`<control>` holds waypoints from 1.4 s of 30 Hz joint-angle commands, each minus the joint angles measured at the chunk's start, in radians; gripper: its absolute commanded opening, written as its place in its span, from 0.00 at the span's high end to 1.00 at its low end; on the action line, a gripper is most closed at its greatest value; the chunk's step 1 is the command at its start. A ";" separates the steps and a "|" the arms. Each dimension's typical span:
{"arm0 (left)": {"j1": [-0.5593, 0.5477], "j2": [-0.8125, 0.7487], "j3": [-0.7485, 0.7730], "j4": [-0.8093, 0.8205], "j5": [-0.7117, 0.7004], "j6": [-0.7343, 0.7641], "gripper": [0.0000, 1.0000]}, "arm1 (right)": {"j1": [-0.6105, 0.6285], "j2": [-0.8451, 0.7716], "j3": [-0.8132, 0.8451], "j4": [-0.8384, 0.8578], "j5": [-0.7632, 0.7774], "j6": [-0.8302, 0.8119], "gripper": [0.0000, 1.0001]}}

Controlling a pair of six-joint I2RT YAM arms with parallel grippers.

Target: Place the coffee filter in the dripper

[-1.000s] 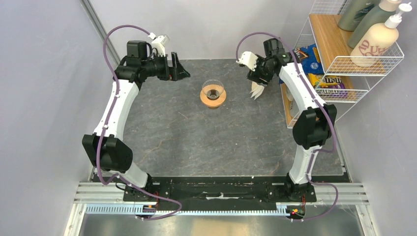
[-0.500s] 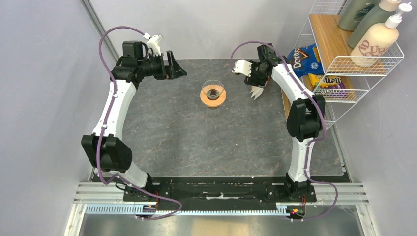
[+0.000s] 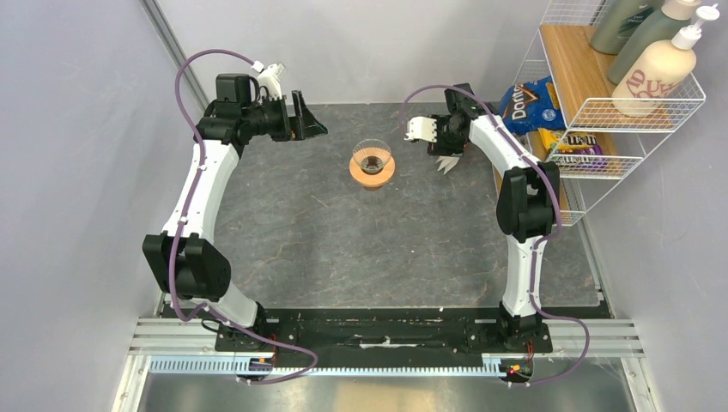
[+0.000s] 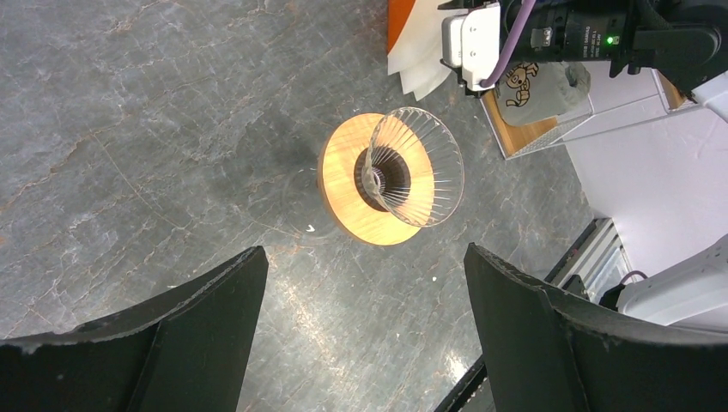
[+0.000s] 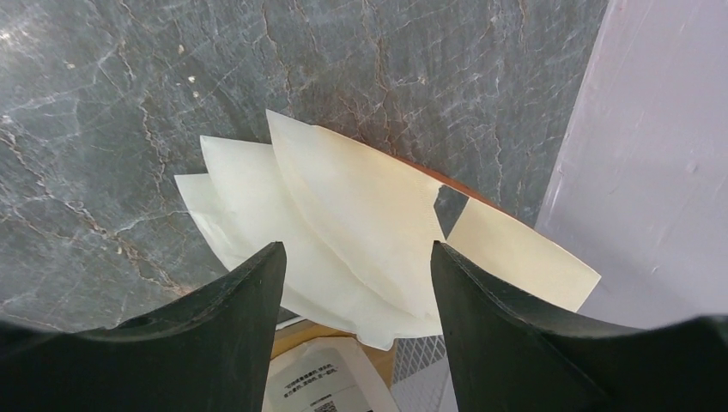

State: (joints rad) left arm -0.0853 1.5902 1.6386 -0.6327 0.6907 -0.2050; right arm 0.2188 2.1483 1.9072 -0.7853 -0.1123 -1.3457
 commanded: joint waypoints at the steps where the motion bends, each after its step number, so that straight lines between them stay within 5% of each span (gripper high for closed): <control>1: 0.004 -0.038 0.003 0.033 0.023 -0.028 0.08 | 0.004 0.020 -0.014 0.045 0.036 -0.073 0.30; 18: 0.004 -0.033 -0.002 0.048 0.027 -0.045 0.08 | 0.003 0.056 -0.061 0.138 0.094 -0.204 0.34; 30: 0.007 -0.035 -0.005 0.052 0.018 -0.045 0.08 | 0.003 0.062 -0.052 0.130 0.091 -0.263 0.60; 39: 0.011 -0.030 -0.003 0.063 0.012 -0.060 0.08 | 0.002 0.004 -0.045 0.074 0.054 -0.283 0.98; 42: 0.012 -0.028 -0.003 0.065 0.017 -0.065 0.08 | 0.001 -0.028 -0.050 0.070 0.043 -0.280 1.00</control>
State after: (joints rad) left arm -0.0803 1.5902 1.6348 -0.6163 0.6907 -0.2379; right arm 0.2188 2.2074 1.8469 -0.6914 -0.0360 -1.6135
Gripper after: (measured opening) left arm 0.918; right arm 0.010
